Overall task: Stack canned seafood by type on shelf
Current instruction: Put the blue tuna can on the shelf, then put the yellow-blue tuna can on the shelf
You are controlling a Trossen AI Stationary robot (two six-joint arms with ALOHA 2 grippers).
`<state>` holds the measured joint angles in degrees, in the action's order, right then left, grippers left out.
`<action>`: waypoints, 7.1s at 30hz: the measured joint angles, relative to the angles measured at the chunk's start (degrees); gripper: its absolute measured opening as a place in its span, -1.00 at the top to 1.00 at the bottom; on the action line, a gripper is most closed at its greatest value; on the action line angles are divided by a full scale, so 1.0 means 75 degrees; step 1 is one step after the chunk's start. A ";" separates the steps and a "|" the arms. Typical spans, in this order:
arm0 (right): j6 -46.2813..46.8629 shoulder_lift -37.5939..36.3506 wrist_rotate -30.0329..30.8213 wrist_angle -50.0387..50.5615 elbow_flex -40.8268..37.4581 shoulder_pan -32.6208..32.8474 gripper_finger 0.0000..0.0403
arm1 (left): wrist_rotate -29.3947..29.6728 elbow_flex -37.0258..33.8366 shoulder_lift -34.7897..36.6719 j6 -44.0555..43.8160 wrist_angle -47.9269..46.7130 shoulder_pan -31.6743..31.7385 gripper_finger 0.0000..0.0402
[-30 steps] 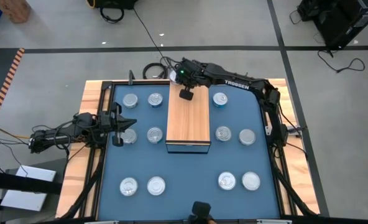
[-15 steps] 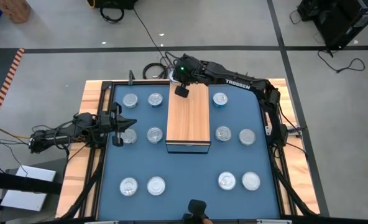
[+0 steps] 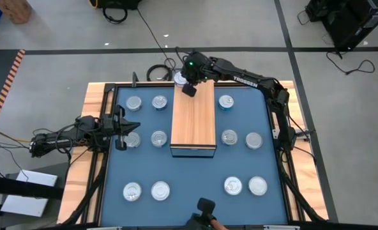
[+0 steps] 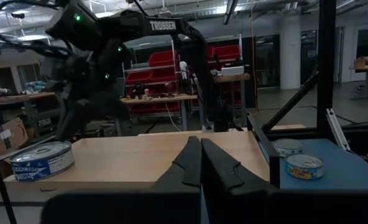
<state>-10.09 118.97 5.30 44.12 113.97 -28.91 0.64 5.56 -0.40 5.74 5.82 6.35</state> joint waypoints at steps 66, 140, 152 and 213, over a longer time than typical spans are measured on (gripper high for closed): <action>0.0696 -0.4764 0.0762 -0.2738 -0.5769 0.1515 0.99 | -0.0003 0.0000 0.0003 -0.0026 -0.0219 -0.0003 0.99; 0.2776 -0.8435 0.4410 -0.9670 -1.4202 0.5097 1.00 | -0.0412 0.2974 -0.6141 -0.0195 -0.2430 -0.0979 0.99; 0.2387 -0.8354 0.3578 -1.1545 -1.5151 0.3197 1.00 | -0.0510 0.3636 -0.7572 -0.1010 -0.3165 -0.0841 0.99; 0.0417 -0.8121 0.1545 -0.6228 -1.0582 0.1995 0.97 | 0.0083 0.3786 -0.9284 0.0041 -0.4153 -0.1020 0.39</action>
<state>-6.96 58.06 16.88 -2.59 34.61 -13.96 1.27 33.95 -70.04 6.04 -25.32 -1.30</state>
